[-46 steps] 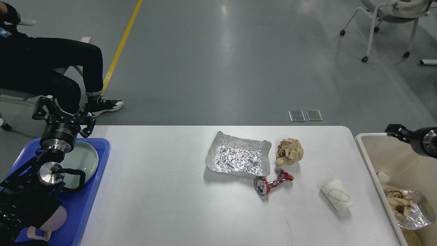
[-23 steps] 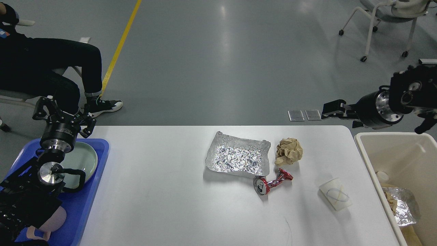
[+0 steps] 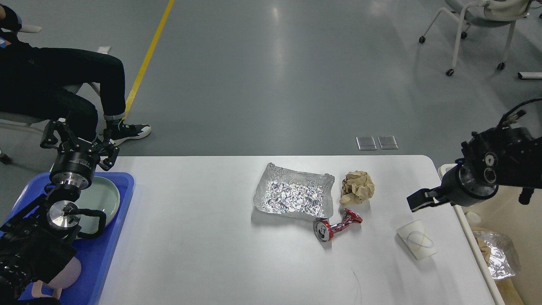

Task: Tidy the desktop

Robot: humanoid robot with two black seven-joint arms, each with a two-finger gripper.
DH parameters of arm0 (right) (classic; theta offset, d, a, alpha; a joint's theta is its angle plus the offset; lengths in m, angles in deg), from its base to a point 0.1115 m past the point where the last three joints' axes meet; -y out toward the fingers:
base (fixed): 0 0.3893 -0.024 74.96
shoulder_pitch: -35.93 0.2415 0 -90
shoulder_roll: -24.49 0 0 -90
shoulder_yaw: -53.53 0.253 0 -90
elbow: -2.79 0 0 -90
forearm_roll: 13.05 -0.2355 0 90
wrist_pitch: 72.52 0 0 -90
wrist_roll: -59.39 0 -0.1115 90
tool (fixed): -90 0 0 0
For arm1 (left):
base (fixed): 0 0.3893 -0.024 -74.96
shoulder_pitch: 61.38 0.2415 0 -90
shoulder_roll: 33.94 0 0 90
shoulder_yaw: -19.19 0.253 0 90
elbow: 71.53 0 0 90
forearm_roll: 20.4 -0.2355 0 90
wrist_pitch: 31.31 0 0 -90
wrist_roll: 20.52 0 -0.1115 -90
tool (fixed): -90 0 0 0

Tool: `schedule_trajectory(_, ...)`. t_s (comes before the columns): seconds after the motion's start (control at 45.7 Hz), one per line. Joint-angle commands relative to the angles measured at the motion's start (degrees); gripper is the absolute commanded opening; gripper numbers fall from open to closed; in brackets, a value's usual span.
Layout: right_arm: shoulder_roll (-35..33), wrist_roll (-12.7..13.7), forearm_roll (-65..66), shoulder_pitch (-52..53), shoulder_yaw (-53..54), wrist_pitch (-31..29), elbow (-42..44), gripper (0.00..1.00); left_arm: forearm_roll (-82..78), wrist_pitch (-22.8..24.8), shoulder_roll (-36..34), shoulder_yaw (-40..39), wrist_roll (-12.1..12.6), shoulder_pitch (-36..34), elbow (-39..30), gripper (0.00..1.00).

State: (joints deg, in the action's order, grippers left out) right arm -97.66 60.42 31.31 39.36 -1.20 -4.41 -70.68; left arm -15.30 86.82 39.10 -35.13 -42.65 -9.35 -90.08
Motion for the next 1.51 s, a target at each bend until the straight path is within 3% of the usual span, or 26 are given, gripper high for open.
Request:
schedule_trajectory(0.0, 2.43, 0.11, 4.24, -3.25, 0.16, 0.18, 0.08, 1.0, 0.0, 0.0, 0.0, 0.0, -0.02, 0.0, 0.0, 0.97)
schedule_trajectory(0.263, 8.15, 0.11, 4.77, -12.83, -0.02, 5.54, 6.92, 1.0, 0.0, 0.0, 0.0, 0.0, -0.02, 0.0, 0.0, 0.97)
schedule_trajectory(0.481, 12.54, 0.2, 4.07, -22.23, 0.16, 7.04, 19.93, 1.0, 0.0, 0.0, 0.0, 0.0, -0.02, 0.0, 0.0, 0.97)
schedule_trajectory(0.766, 12.19, 0.11, 4.07, -24.78, 0.51, 7.12, 21.17, 0.96, 0.0, 0.0, 0.0, 0.0, -0.02, 0.0, 0.0, 0.97)
schedule_trajectory(0.81, 12.19, 0.11, 4.07, -24.96, 0.51, 7.12, 21.17, 0.87, 0.0, 0.0, 0.0, 0.0, 0.07, 0.0, 0.0, 0.97)
schedule_trajectory(0.897, 12.28, 0.11, 4.07, -25.05, -0.19, 6.95, 21.17, 0.42, 0.0, 0.0, 0.0, 0.0, -0.02, 0.0, 0.0, 0.97)
schedule_trajectory(0.941, 12.37, 0.11, 4.07, -25.05, -0.46, 6.86, 21.17, 0.25, 0.0, 0.0, 0.0, 0.0, -0.02, 0.0, 0.0, 0.97)
schedule_trajectory(1.072, 12.28, 0.2, 4.07, -25.05, -0.46, 6.86, 21.26, 0.02, 0.0, 0.0, 0.0, 0.0, -0.02, 0.0, 0.0, 0.97)
schedule_trajectory(1.378, 11.84, 0.2, 3.89, -22.68, 1.64, 6.95, 20.29, 0.0, 0.0, 0.0, 0.0, 0.0, -0.02, 0.0, 0.0, 0.97)
schedule_trajectory(1.488, 8.43, 0.11, 2.05, -17.59, 4.63, 6.95, 18.71, 0.0, 0.0, 0.0, 0.0, 0.0, -0.02, 0.0, 0.0, 0.97)
